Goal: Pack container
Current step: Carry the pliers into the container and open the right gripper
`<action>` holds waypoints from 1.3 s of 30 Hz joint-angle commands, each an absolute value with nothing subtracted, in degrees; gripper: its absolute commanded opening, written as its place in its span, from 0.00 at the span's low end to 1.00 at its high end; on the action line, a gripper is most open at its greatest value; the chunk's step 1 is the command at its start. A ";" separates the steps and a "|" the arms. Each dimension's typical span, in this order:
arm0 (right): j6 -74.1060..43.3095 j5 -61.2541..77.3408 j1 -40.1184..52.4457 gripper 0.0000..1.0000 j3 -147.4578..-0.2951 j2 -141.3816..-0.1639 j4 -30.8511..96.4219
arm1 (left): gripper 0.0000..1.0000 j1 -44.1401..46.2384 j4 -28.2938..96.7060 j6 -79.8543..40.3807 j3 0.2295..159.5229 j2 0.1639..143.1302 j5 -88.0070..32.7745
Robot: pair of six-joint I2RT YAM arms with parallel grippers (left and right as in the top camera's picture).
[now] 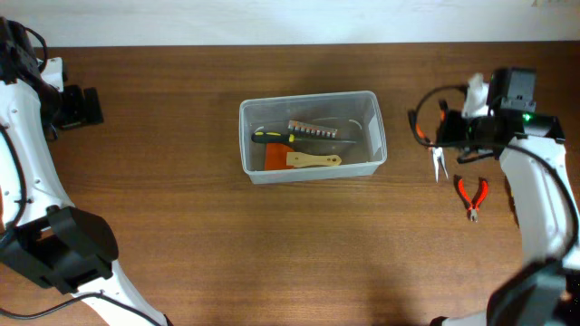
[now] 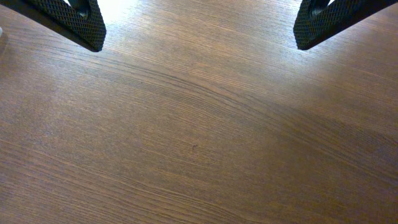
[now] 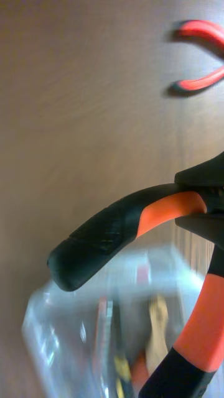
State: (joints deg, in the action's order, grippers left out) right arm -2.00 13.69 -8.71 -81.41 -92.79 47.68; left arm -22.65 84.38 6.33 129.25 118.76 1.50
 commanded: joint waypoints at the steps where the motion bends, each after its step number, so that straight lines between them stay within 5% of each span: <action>1: 8.99 19.35 -2.48 0.04 -83.96 -89.58 47.72 | 0.99 -22.94 84.25 5.63 129.10 118.41 1.28; 13: 34.83 18.31 16.29 0.04 -85.19 -93.56 42.00 | 0.99 -22.94 84.25 5.63 129.10 118.41 1.28; 31: 34.92 10.02 17.63 0.04 -85.19 -111.50 29.98 | 0.99 -22.94 84.25 5.63 129.10 118.41 1.28; 32: 34.92 9.98 17.63 0.18 -85.19 -111.72 30.30 | 0.99 -22.94 84.25 5.63 129.10 118.41 1.28; 33: 34.92 9.98 17.63 0.43 -85.19 -111.72 30.63 | 0.99 -22.94 84.25 5.63 129.10 118.41 1.28; 35: 34.89 9.39 17.63 0.57 -85.21 -111.59 31.07 | 0.99 -22.94 84.25 5.63 129.10 118.41 1.28; 37: 33.10 6.48 17.63 0.98 -85.36 -110.80 31.53 | 0.99 -22.94 84.25 5.63 129.10 118.41 1.28; 39: 30.76 2.79 17.63 0.99 -86.54 -109.27 33.50 | 0.99 -22.94 84.25 5.63 129.10 118.41 1.28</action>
State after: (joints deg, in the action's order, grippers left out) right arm 33.82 8.01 17.52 -84.31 -112.20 32.23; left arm -22.65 84.40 6.33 129.25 118.76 1.50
